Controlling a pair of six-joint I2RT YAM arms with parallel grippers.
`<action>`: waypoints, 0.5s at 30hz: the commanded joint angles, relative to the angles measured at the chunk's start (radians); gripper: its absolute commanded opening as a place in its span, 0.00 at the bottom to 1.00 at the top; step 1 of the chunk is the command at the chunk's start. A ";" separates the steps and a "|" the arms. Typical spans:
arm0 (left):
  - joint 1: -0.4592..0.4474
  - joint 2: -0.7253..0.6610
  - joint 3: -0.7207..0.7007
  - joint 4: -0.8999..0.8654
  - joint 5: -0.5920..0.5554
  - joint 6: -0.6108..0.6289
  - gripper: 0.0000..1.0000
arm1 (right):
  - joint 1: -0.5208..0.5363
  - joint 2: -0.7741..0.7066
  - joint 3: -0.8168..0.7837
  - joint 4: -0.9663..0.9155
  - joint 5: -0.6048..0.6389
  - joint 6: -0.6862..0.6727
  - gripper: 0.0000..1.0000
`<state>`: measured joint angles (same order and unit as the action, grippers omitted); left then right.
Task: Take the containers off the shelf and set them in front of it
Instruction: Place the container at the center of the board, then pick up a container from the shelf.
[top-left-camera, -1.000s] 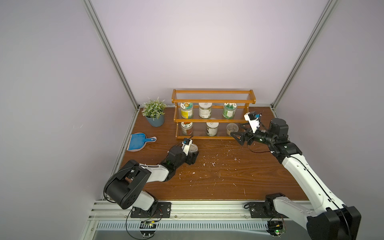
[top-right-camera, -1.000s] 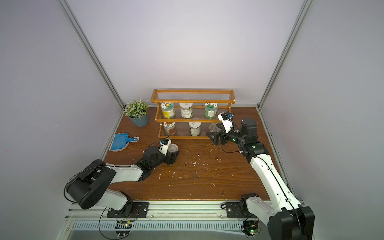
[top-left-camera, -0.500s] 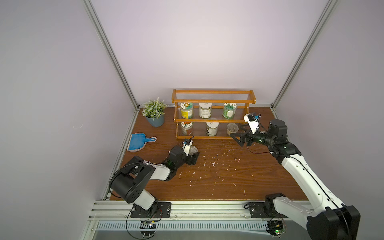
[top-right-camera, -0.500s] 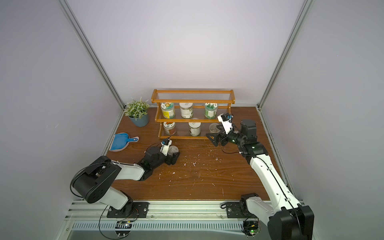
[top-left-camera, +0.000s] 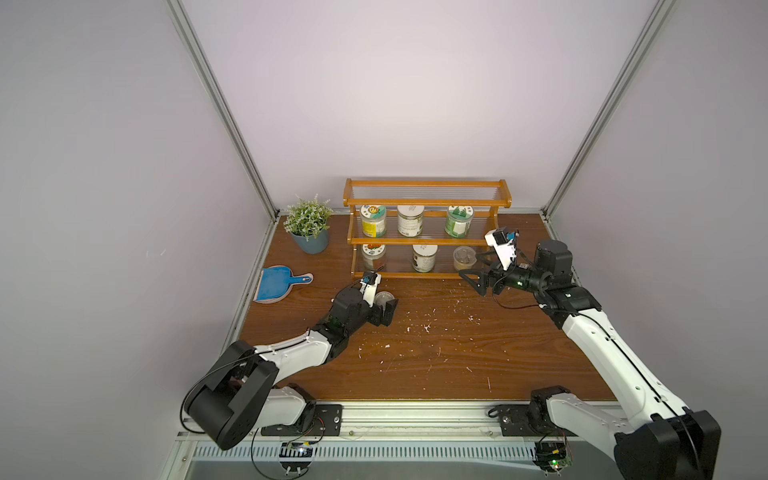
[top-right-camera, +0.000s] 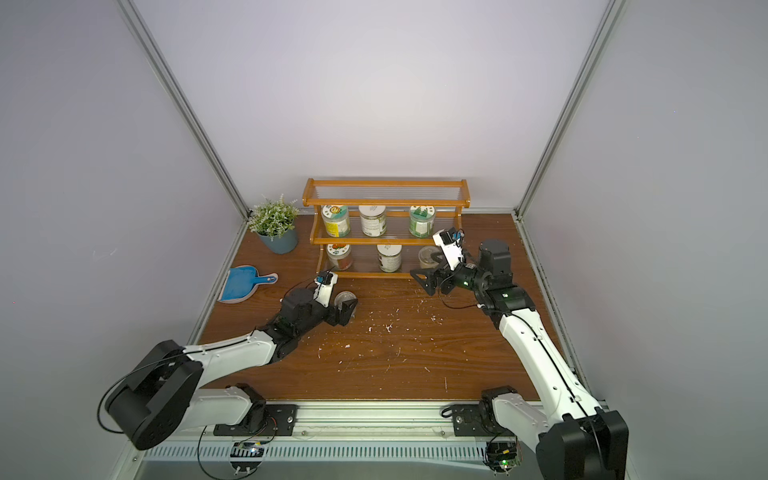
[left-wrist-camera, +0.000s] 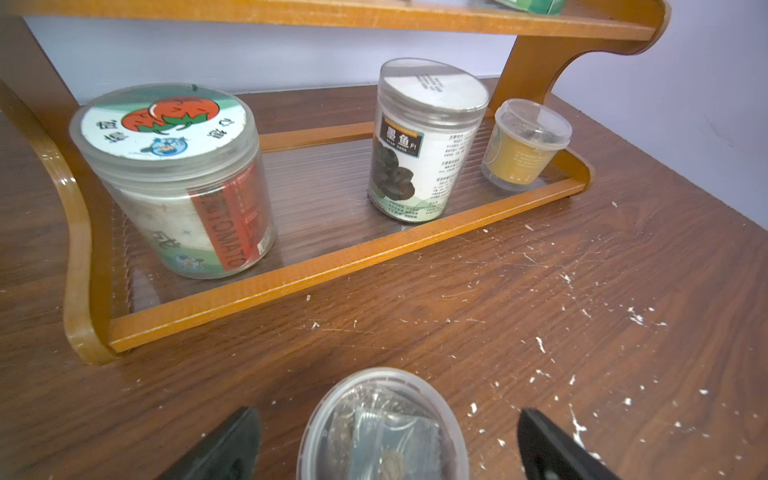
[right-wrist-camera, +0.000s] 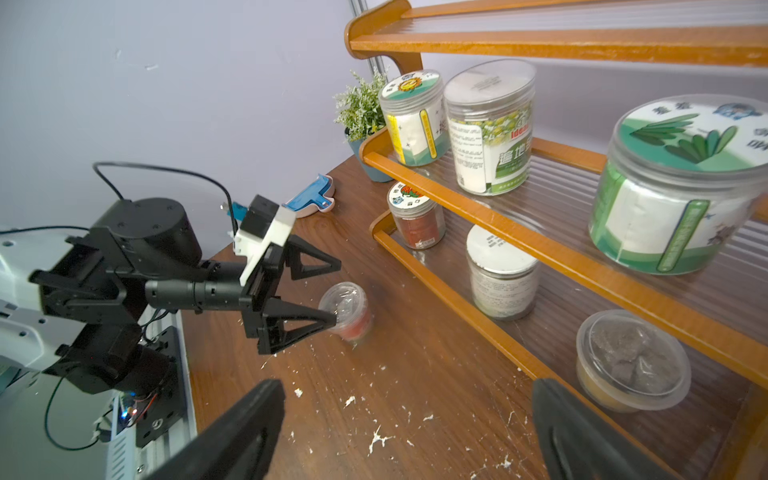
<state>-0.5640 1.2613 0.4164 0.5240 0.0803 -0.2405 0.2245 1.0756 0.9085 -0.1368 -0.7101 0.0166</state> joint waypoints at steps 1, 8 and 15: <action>-0.014 -0.073 0.072 -0.174 -0.018 -0.028 0.99 | 0.026 0.000 0.045 -0.037 -0.010 -0.031 1.00; 0.085 -0.045 0.248 -0.210 -0.041 0.020 1.00 | 0.032 -0.011 0.043 -0.038 0.002 -0.038 0.99; 0.186 0.127 0.436 -0.126 -0.046 0.089 0.99 | 0.036 -0.015 0.041 -0.036 -0.017 -0.032 1.00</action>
<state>-0.4034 1.3399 0.7914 0.3744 0.0429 -0.1967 0.2543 1.0756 0.9100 -0.1852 -0.7097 -0.0021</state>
